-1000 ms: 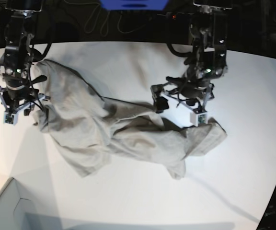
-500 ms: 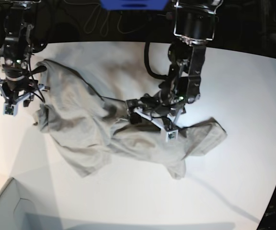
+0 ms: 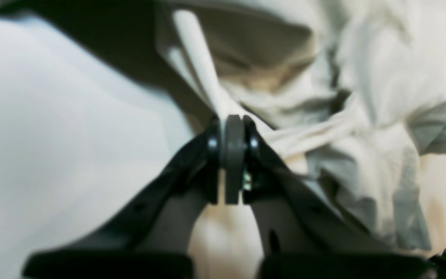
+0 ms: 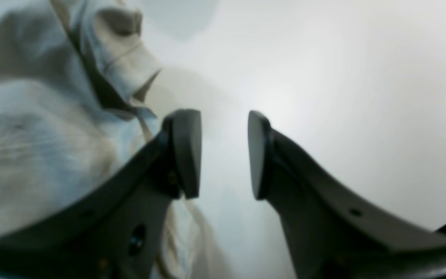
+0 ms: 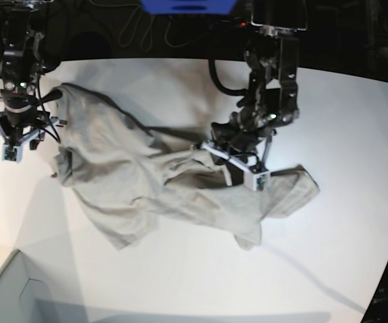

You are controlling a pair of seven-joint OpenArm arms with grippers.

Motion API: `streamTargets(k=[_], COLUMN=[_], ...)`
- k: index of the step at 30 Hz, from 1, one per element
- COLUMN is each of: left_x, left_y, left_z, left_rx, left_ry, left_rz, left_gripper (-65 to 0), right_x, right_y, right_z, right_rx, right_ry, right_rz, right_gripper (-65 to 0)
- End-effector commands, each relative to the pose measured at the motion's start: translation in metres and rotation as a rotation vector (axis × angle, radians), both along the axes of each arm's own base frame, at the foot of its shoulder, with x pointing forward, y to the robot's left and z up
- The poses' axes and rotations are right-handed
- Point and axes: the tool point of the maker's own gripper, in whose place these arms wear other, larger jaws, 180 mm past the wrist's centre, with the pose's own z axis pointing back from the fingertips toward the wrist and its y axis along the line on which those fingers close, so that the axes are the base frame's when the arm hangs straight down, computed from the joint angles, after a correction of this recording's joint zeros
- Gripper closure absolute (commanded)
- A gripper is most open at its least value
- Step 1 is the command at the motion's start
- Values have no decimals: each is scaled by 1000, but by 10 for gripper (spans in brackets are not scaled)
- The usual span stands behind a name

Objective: Layout the t-shirt on the table in an organized manner, then fold the t-shirt properly
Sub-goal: 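Grasp the shirt fabric with both grippers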

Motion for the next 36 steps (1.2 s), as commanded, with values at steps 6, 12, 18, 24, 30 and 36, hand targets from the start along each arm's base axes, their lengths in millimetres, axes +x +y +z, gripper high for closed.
streamTargets(k=[6,12,18,24,30,36], left_x=[-21,-40,-43,-42,-42,-42], left_y=[39,61,64,64,64,64], left_z=[17,-5,-15,-14,-15,-15], left_rx=[66,87,86,86,85,85], left_ry=[-52,17,45,42,43,43], left_rz=[40,89,101,101,99,99], left_gripper=[0,0,0,0,0,0], right_x=[25,31,39,57,67,69], right_y=[48,107,163,174,170,164], right_z=[12,16,9,7,-9,-29], right_rx=[13,53,108,122,125,135], right_ry=[-57,-70,-40,-41,-1,54], right_rz=[145,302,532,573,563,547], right_gripper=[-210,-211,-235,-331,-353,-348])
